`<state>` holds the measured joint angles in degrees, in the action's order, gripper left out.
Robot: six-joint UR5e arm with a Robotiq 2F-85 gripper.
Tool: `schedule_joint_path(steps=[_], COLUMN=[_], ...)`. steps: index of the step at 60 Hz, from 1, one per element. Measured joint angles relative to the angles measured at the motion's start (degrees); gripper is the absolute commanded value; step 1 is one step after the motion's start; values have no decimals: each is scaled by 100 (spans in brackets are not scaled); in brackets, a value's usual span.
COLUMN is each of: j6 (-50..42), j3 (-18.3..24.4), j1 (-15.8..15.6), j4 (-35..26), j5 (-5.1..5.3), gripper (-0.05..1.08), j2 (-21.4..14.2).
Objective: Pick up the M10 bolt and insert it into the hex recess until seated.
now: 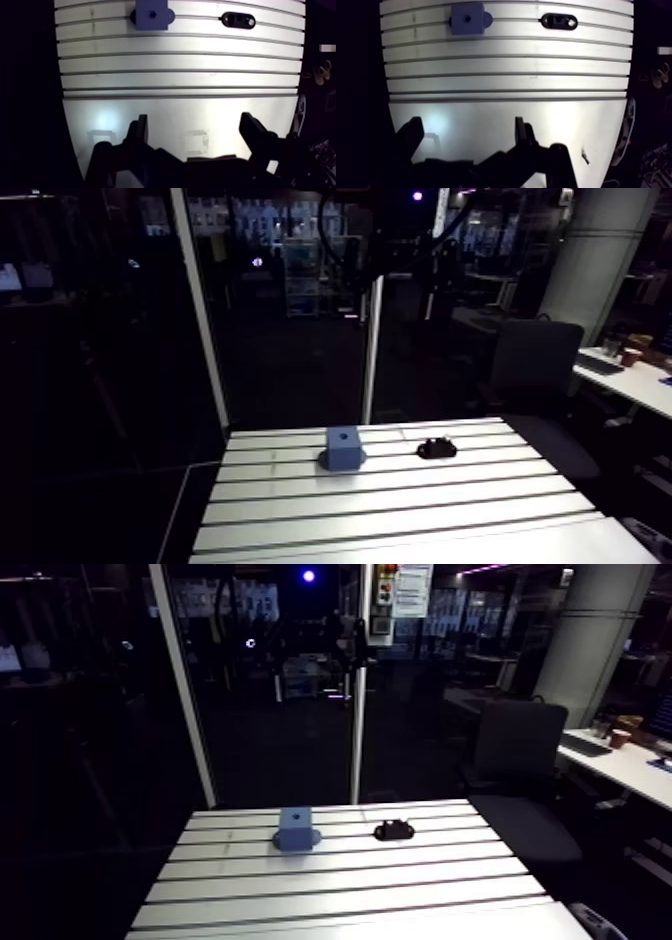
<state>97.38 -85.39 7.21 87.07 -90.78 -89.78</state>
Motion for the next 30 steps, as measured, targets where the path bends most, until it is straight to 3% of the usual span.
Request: schedule_joint_path(steps=[30], j6=[-3], j3=[-8], j1=[0], j4=[16], j5=[-6], gripper=[0], j2=[0])
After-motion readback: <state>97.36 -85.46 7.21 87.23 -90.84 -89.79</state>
